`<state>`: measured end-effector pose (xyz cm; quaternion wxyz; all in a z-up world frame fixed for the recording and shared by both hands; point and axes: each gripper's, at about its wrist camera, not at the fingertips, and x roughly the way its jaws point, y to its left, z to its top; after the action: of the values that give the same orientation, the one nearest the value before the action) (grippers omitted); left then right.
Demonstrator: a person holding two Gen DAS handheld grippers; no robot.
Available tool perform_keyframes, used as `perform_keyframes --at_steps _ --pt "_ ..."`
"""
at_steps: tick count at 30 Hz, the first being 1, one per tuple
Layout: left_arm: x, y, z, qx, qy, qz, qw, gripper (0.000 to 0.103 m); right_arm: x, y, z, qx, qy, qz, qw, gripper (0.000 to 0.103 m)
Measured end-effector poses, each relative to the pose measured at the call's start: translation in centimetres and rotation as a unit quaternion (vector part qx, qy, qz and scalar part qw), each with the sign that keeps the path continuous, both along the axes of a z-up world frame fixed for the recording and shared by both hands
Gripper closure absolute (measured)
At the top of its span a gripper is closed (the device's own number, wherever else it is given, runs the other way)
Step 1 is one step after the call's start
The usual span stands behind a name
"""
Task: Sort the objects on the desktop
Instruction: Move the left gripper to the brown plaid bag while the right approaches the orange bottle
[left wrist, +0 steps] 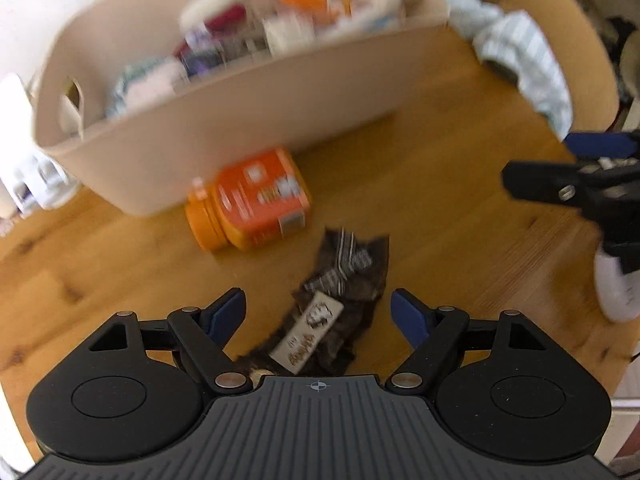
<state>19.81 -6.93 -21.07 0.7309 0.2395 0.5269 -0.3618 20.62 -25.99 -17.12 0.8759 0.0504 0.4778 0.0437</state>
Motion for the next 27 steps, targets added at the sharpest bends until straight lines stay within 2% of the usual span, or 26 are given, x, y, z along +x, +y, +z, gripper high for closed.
perform_keyframes --at_steps 3,5,8,11,13,23,27 --pt "-0.2 0.0 -1.4 0.018 0.005 0.018 0.9997 0.022 -0.2 0.0 -0.2 -0.001 0.003 0.003 1.0 0.0" --pt "0.1 0.7 -1.9 0.024 0.014 0.054 0.9982 0.022 -0.2 0.1 -0.4 0.003 0.005 0.008 1.0 0.0" --pt "1.0 2.7 -2.1 -0.006 0.05 0.112 0.9925 0.024 -0.1 0.5 -0.6 0.004 0.009 0.018 1.0 0.0" --pt "1.9 4.5 -2.2 -0.03 0.074 0.149 0.9856 0.038 0.3 1.1 -1.0 0.002 0.017 0.029 0.999 0.0" --pt "2.3 5.8 -2.3 -0.04 0.083 0.163 0.9823 0.042 0.5 1.6 -1.1 0.003 0.019 0.037 0.999 0.0" --pt "3.8 12.0 -2.3 -0.029 0.061 0.235 0.9696 0.043 3.0 7.2 -2.3 -0.004 0.026 0.109 0.994 0.0" --pt "4.9 13.3 -2.4 -0.029 0.057 0.265 0.9622 0.043 4.0 10.7 -3.4 -0.032 0.031 0.131 0.99 0.0"
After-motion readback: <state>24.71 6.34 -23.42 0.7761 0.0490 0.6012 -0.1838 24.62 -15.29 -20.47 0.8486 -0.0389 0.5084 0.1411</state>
